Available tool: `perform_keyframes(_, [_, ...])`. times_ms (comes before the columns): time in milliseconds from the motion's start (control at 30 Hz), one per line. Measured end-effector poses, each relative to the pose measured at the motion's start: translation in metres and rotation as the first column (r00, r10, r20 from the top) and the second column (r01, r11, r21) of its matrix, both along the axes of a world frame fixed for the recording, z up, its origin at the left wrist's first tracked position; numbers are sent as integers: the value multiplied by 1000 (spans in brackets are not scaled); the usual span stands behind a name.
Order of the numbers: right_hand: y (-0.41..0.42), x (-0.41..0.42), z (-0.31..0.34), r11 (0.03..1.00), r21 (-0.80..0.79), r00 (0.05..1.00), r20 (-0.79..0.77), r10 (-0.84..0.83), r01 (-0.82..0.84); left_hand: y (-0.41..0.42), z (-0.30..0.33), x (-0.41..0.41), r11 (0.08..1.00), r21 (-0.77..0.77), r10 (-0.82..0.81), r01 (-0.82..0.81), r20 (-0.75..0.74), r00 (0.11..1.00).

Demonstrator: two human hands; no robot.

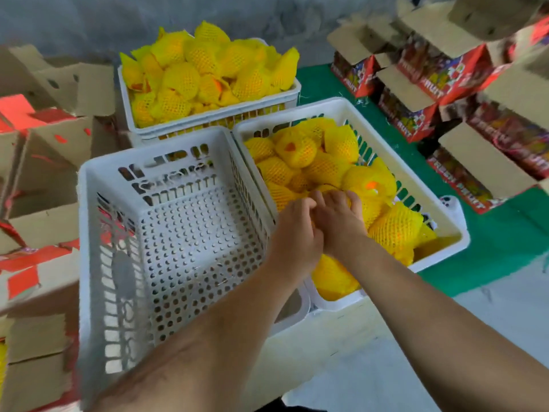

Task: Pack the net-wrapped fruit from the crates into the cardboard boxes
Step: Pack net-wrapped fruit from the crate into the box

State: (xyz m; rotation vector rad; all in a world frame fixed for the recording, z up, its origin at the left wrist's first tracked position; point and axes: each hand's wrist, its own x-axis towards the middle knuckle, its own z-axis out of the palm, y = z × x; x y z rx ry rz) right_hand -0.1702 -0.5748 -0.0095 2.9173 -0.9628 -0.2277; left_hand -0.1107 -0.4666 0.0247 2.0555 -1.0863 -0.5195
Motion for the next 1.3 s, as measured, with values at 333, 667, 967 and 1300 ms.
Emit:
perform_keyframes(333, [4,-28,17,941,338,717,648,-257,32,-14,11,-8,963,5,250,-268,-379,891])
perform_keyframes(667, [-60,-47,32,924,370,569,741,-357,98,0,-5,-9,865,-231,88,-446,-804,588])
perform_keyframes(967, [-103,-13,15,749,482,773,204,-600,455,8,-8,6,919,-228,-48,-321,-874,484])
perform_keyframes(1300, [-2,-35,58,809,580,427,758,-493,-95,54,14,12,885,-190,-36,-425,-938,344])
